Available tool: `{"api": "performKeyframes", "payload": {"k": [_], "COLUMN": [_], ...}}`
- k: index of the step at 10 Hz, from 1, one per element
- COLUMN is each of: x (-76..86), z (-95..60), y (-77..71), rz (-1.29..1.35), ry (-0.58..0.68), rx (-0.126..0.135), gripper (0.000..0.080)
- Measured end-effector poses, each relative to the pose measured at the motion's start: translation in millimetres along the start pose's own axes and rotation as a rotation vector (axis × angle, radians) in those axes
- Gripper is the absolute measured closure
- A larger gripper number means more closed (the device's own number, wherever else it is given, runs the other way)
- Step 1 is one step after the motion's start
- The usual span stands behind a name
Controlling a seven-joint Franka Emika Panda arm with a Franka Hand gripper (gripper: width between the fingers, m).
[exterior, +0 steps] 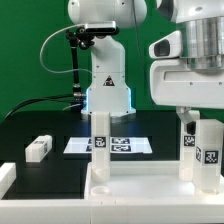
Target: Assemble desk
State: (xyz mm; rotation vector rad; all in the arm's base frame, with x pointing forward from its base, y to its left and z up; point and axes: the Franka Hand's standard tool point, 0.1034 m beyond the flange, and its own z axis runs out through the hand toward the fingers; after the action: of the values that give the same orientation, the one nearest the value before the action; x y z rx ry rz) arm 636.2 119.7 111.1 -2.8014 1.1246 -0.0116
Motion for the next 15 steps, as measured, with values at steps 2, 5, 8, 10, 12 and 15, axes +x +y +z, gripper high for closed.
{"api": "performKeyframes", "payload": {"k": [2, 5, 8, 10, 12, 15], "x": [0.8, 8.5, 7.0, 6.8, 7.3, 6.8], "z": [0.6, -2.8, -0.3, -0.1, -0.1, -0.3], "y": [0.9, 1.9, 0.3, 0.3, 0.8, 1.8], "rz": [-0.162, -0.763, -0.819, -0.718, -0.576, -0.239], "ry": [-0.001, 0.033, 0.031, 0.034, 0.039, 0.044], "rx": [-0.002, -0.064, -0.069, -0.067, -0.064, -0.063], "gripper": [0.0151, 0.0151, 0.0240, 0.0426, 0.0512, 0.0512]}}
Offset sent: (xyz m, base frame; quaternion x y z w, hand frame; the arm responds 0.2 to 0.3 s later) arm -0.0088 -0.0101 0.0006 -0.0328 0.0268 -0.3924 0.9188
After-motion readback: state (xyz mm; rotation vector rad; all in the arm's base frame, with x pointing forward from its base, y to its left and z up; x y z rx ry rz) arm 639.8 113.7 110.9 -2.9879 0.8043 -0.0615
